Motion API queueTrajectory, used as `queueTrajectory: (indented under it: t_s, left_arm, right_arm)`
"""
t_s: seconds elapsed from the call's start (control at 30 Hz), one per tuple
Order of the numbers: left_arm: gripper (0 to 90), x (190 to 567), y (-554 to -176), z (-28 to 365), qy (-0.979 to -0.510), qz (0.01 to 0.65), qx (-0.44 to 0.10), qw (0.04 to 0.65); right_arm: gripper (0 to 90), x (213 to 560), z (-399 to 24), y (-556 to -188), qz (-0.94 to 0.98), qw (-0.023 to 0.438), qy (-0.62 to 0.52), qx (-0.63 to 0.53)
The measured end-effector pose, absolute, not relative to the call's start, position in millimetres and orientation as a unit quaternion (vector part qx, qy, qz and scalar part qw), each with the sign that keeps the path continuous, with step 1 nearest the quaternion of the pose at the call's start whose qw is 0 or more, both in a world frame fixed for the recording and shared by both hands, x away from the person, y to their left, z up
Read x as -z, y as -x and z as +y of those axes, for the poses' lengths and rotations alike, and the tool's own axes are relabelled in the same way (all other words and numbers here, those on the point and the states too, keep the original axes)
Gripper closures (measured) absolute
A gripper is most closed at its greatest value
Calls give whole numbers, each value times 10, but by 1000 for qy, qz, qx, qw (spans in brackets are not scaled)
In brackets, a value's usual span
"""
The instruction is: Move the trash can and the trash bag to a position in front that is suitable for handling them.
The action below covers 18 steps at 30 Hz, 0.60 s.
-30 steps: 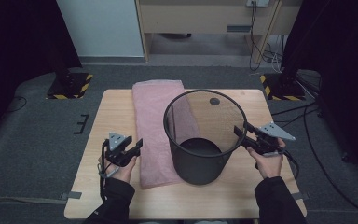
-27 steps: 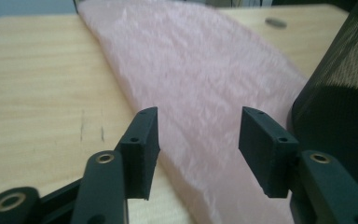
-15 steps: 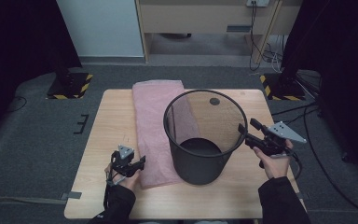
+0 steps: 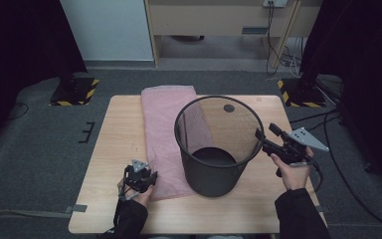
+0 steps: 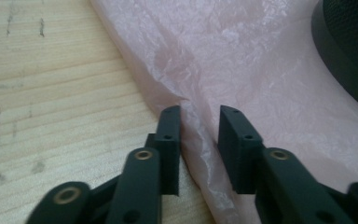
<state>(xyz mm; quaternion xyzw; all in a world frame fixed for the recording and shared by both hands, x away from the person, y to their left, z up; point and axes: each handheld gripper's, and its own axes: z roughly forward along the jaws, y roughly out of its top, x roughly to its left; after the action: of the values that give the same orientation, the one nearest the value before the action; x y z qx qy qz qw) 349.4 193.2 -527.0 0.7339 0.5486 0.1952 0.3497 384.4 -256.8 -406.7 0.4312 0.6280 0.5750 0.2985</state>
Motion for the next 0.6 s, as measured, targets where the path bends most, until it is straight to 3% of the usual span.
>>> queueTrajectory:
  t_s: [0.23, 0.6]
  left_arm:
    - [895, 5267, -3489, 1919, -744, 539, -187, 349]
    - [900, 4620, -3404, 1924, -765, 457, -246, 381]
  right_arm:
    - [384, 4177, -2582, -3870, 634, 292, -441, -564]
    - [390, 4291, -2613, -3883, 644, 294, -444, -549]
